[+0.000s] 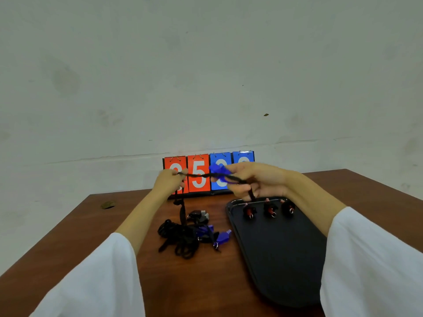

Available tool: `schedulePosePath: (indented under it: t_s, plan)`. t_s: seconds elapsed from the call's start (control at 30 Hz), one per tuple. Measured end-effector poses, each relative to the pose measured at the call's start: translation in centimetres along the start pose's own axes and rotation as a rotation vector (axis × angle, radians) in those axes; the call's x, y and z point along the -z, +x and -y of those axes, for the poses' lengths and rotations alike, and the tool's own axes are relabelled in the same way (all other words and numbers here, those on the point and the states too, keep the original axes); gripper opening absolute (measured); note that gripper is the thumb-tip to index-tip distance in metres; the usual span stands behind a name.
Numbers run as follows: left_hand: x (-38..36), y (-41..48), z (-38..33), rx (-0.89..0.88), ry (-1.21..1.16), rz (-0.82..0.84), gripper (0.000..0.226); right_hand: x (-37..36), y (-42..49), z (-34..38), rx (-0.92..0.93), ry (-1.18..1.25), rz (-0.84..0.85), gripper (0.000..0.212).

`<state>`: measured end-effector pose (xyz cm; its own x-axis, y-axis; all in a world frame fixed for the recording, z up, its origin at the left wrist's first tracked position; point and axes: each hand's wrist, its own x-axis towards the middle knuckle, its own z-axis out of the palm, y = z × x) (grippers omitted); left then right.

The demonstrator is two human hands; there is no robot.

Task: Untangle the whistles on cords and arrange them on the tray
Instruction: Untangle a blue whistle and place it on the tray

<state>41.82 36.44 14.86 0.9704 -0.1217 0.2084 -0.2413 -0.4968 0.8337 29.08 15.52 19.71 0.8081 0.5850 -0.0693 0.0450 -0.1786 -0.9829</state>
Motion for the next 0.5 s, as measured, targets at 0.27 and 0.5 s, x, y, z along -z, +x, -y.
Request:
schedulePosePath:
  t_s: [0.27, 0.5]
  plan:
    - [0.1, -1.4, 2.9, 0.285, -0.109, 0.159, 0.047, 0.5, -0.5, 0.8, 0.285, 0.567, 0.156, 0.035]
    - [0.8, -1.4, 1.6, 0.149, 0.119, 0.166, 0.033, 0.3, 0.9, 0.1, 0.181, 0.486, -0.352, 0.023]
